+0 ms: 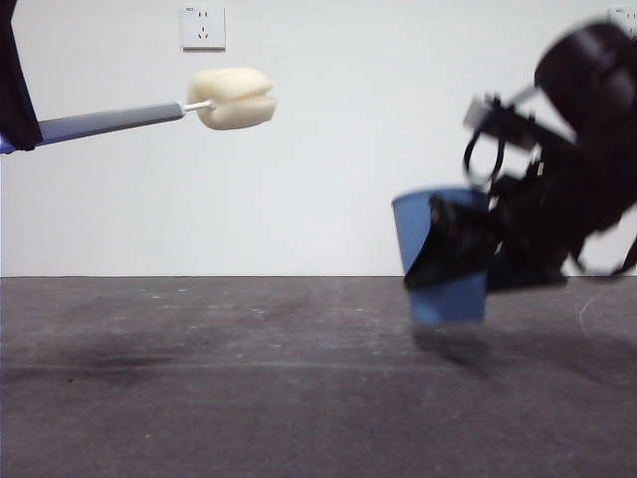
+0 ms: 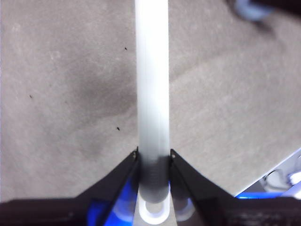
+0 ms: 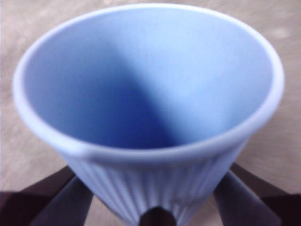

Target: Pick up the cup brush,pick up the cup,insert the brush into the cup,clean the cup,put the cup brush back,put the cup back to the fixed position on the table

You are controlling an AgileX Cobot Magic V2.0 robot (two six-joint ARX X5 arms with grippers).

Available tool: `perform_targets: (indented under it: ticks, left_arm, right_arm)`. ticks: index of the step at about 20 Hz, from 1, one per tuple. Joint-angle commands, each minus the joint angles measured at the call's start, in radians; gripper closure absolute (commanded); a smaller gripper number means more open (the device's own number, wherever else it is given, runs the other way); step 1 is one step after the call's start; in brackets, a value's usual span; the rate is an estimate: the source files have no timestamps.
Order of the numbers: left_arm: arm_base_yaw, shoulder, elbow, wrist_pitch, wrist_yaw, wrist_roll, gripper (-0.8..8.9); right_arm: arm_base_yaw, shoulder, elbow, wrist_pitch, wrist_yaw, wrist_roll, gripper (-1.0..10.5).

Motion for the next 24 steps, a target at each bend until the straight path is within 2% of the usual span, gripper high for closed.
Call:
perform_targets:
  ticks: [1,4,7,9,12,17,24]
  left_arm:
    - [-0.002,-0.001,0.0,-0.003,0.005,0.103,8.22]
    - [-0.002,-0.001,0.0,-0.026,0.013,0.193,8.22]
    - [-0.002,-0.001,0.0,-0.067,0.054,0.265,8.22]
    - [-0.002,-0.001,0.0,-0.089,0.058,0.297,8.22]
    - [-0.002,0.005,0.0,-0.136,0.054,0.388,8.22]
    - [-0.014,0.066,0.0,-0.156,0.084,0.427,8.22]
    - [-0.085,0.137,0.0,-0.12,0.084,0.434,8.22]
  right_arm:
    - [0.008,-0.127,0.064,-0.27,0.048,-0.092,9.6]
    - [0.009,-0.207,0.149,-0.56,0.086,-0.174,9.6]
    - [0.024,-0.208,0.182,-0.727,0.126,-0.218,9.6]
    - [0.045,-0.208,0.182,-0.778,0.154,-0.249,9.6]
    - [0.077,-0.208,0.196,-0.867,0.228,-0.325,9.6]
    - [0.134,-0.208,0.24,-0.96,0.413,-0.492,9.6]
    - [0.219,-0.172,0.29,-1.009,0.68,-0.806,9.6]
